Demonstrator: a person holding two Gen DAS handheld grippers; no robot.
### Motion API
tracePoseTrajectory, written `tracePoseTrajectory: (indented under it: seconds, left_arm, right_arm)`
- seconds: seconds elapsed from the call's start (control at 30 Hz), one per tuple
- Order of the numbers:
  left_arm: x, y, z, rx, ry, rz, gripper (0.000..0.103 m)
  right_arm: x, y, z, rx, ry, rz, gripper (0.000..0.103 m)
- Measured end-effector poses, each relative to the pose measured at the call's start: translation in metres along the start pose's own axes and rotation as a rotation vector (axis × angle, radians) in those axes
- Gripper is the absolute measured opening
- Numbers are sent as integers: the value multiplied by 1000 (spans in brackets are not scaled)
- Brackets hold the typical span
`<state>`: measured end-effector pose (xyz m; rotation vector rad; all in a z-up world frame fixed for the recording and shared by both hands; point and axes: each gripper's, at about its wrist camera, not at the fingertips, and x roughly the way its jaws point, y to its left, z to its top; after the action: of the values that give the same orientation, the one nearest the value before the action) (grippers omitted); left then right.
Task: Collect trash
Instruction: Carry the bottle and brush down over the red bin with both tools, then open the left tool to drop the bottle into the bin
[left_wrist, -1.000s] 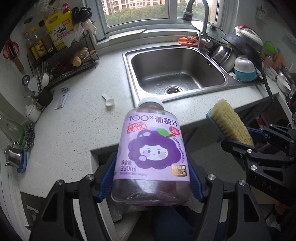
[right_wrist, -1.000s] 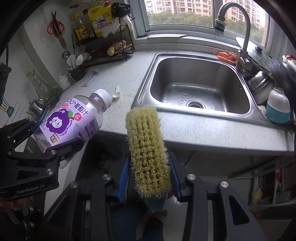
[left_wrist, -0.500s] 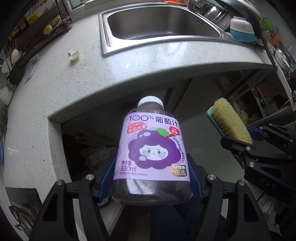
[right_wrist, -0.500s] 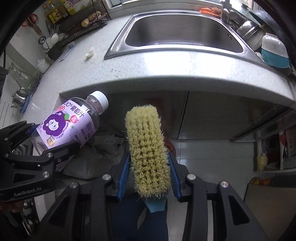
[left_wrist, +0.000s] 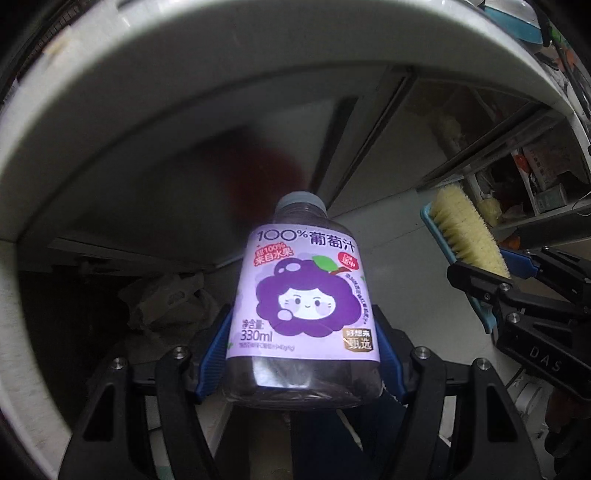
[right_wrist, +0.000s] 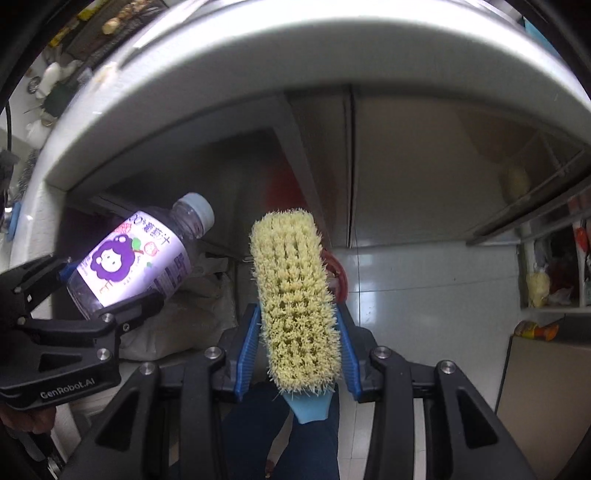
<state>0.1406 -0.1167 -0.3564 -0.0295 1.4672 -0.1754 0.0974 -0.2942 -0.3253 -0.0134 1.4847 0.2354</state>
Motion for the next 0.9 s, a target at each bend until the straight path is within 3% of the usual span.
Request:
tracePoseTrajectory:
  seconds: [0.17, 0.37, 0.63, 0.73, 0.9]
  left_arm:
    - [48, -1, 4, -9, 39, -5, 68]
    - [75, -3, 7, -3, 52, -13, 68]
    - [83, -9, 8, 9, 33, -29, 69]
    - [78, -5, 8, 0, 11, -37, 82]
    - [71, -10, 9, 27, 4, -17, 85]
  right_arm:
    - [42, -11, -5, 38, 40, -9, 37]
    - [70, -26, -13, 56, 68, -18, 37]
    - [65, -33, -15, 69, 50, 5, 37]
    - [64, -33, -18, 70, 50, 4, 37]
    - [61, -30, -20, 72, 48, 0, 37]
